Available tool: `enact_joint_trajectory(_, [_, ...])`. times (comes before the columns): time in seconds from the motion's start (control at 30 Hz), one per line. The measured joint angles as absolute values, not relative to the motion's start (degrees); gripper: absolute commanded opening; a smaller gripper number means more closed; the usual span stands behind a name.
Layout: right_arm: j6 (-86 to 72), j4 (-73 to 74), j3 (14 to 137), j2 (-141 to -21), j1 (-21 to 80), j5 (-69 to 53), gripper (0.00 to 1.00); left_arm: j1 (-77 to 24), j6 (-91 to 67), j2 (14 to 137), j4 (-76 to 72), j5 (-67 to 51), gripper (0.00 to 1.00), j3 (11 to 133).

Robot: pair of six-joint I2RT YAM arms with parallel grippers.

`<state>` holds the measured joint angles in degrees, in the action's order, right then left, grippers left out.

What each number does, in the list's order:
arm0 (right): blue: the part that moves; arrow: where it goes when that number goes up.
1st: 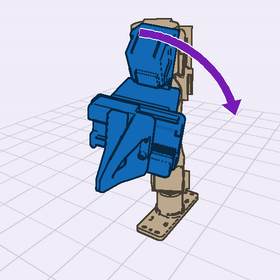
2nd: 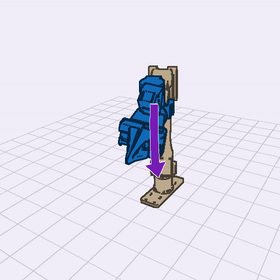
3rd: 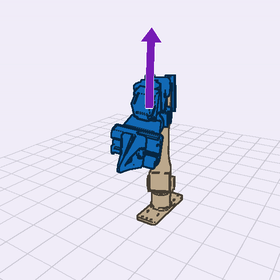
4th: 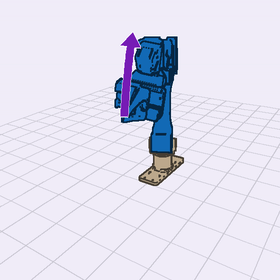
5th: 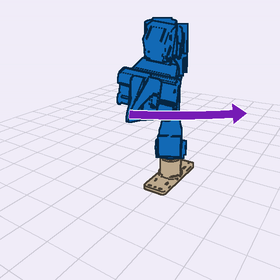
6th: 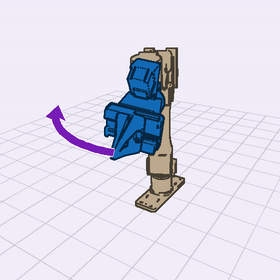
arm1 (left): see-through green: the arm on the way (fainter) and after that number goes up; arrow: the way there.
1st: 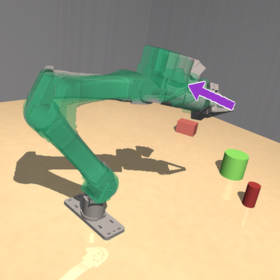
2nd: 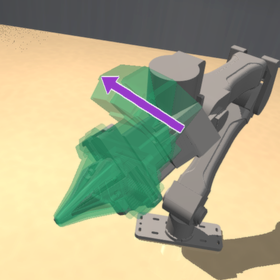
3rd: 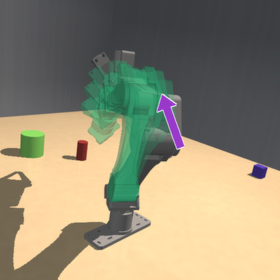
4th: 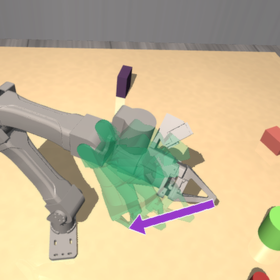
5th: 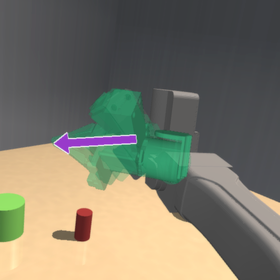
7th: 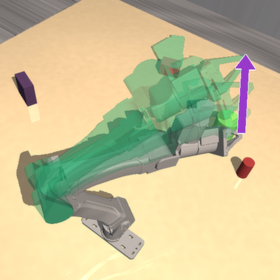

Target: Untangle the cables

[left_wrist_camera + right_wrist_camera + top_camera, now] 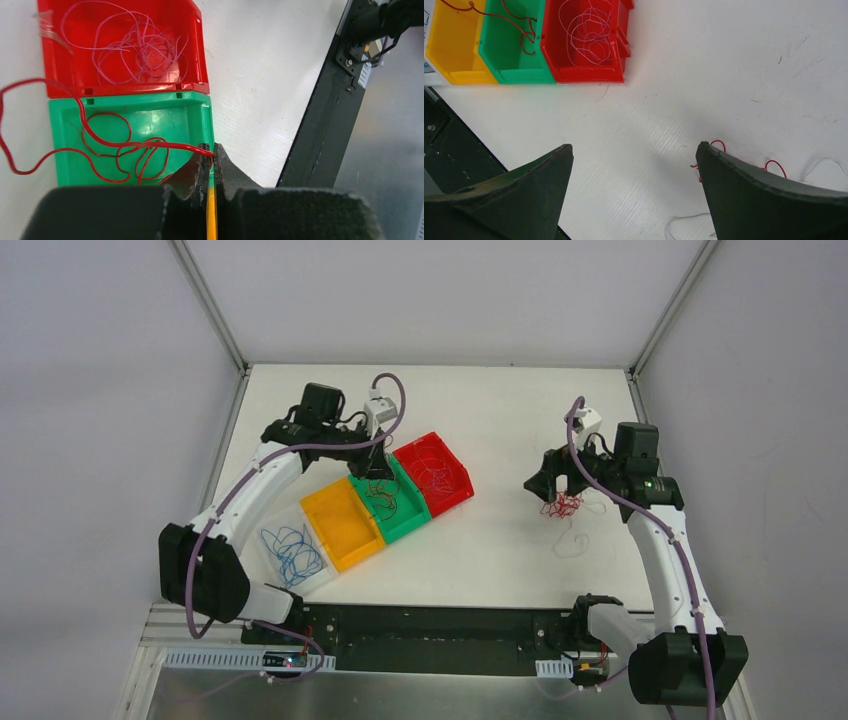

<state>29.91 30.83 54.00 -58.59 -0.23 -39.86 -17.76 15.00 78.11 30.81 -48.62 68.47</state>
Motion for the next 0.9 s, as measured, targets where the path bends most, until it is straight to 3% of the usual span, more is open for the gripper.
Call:
enact_joint_trajectory(0.4, [31.11, 32.88, 52.99, -56.93, -0.21, -37.52, 0.97, -22.15, 18.61, 87.79, 29.15, -43.88, 0.0, 63.75])
enact_joint_trajectory(0.53, [31.27, 33.8, 52.58, -56.4, -0.23, -36.84, 0.97, -22.13, 20.47, 87.74, 29.1, -41.43, 0.39, 61.43])
enact_joint_trajectory(0.6, [31.35, 33.82, 52.58, -56.4, -0.23, -36.69, 0.97, -22.13, 20.8, 87.7, 29.58, -40.99, 0.51, 61.3])
enact_joint_trajectory(0.9, [31.64, 34.17, 52.58, -56.16, -0.21, -35.44, 0.97, -20.12, 23.14, 83.53, 34.26, -40.6, 0.56, 70.48])
